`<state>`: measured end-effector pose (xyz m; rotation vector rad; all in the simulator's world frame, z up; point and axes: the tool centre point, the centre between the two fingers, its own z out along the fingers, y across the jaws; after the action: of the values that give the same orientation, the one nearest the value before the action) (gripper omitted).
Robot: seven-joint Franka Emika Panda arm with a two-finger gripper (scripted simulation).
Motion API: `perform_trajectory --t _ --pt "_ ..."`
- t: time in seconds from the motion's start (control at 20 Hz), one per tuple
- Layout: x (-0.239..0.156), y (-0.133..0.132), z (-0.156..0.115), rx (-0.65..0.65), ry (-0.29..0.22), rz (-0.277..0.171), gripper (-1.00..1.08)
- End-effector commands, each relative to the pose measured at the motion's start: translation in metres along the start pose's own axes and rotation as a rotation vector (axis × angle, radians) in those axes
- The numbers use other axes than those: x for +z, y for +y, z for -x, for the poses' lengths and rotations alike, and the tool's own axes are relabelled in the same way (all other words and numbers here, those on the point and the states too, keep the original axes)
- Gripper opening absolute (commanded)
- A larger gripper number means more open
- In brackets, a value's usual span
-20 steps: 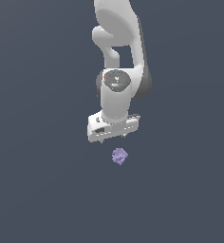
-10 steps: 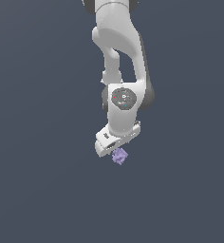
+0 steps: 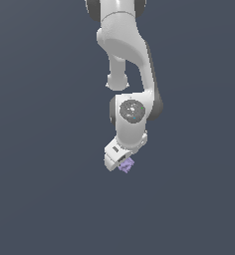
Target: Pick up the object and move it to a goal position.
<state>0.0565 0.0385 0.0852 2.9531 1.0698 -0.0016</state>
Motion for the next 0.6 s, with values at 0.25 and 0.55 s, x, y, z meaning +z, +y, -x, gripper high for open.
perform_trajectory --t 0.25,0.55 --pt "0.007 0.000 0.000 -0.004 0.000 0.000 1.00" --pt "0.038 -0.001 0.000 -0.008 0.001 0.000 1.00"
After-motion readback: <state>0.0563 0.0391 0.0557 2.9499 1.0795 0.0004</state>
